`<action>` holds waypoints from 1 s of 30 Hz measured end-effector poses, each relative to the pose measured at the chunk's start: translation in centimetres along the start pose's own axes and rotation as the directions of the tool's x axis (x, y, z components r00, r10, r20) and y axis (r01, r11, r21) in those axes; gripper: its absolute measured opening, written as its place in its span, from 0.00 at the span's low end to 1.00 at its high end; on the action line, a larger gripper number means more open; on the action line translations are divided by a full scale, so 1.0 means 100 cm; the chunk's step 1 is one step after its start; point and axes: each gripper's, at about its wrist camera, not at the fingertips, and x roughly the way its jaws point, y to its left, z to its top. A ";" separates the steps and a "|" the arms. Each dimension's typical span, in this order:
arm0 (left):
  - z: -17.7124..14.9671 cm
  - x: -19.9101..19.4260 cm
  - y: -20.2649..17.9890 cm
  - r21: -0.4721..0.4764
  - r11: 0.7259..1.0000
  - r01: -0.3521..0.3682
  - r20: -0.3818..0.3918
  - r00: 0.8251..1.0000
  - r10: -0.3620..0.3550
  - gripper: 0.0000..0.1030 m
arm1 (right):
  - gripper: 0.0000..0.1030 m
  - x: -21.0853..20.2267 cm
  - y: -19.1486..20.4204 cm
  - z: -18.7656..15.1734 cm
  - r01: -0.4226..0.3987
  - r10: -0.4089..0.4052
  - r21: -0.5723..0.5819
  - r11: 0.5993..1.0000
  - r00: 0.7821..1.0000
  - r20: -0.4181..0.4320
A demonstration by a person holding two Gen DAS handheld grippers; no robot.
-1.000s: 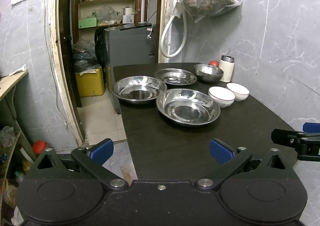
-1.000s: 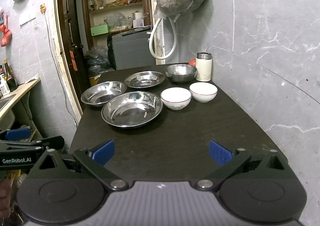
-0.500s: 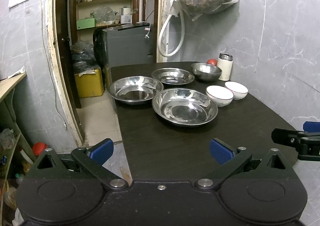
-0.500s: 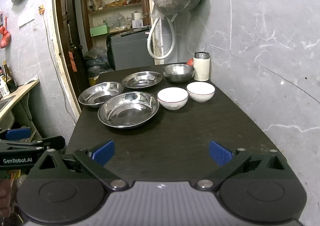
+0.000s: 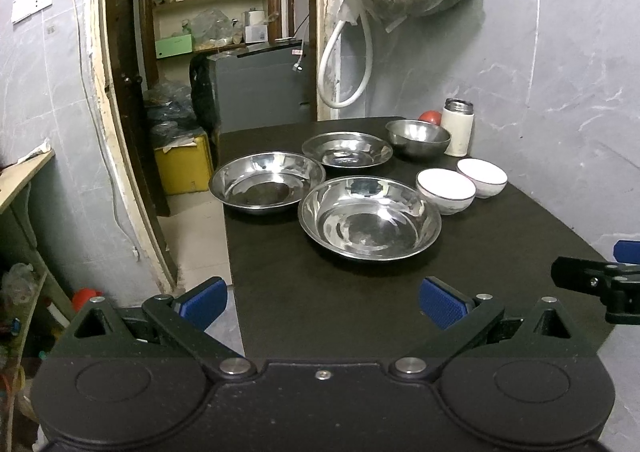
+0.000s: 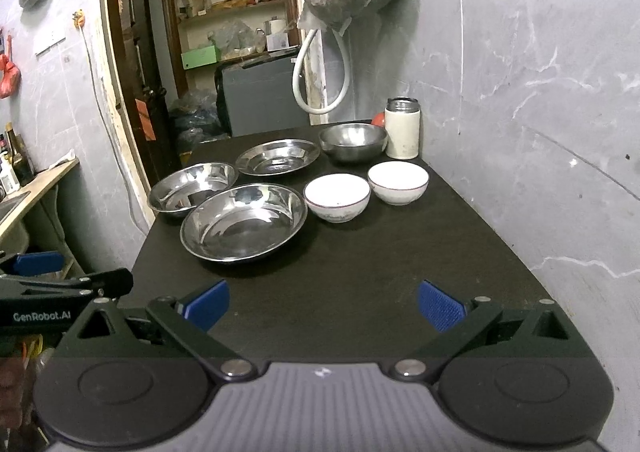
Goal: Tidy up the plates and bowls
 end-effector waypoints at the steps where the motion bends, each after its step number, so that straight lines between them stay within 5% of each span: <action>1: 0.002 0.003 -0.001 0.001 1.000 -0.004 -0.002 1.000 0.004 0.99 | 1.00 0.002 -0.001 0.001 0.000 0.000 0.000 1.000 1.000 -0.002; 20: 0.050 0.089 -0.020 0.000 0.993 -0.116 -0.138 0.984 0.115 0.99 | 1.00 0.092 -0.030 0.058 -0.156 0.153 -0.060 0.986 0.987 -0.053; 23: 0.055 0.098 -0.008 -0.040 0.991 -0.129 -0.181 0.976 0.119 0.99 | 1.00 0.104 -0.028 0.065 -0.206 0.202 -0.047 0.977 0.976 -0.081; 30: 0.086 0.116 0.053 -0.167 0.943 -0.288 -0.202 0.946 0.253 0.99 | 1.00 0.132 -0.015 0.087 -0.332 0.330 -0.010 0.943 0.939 -0.102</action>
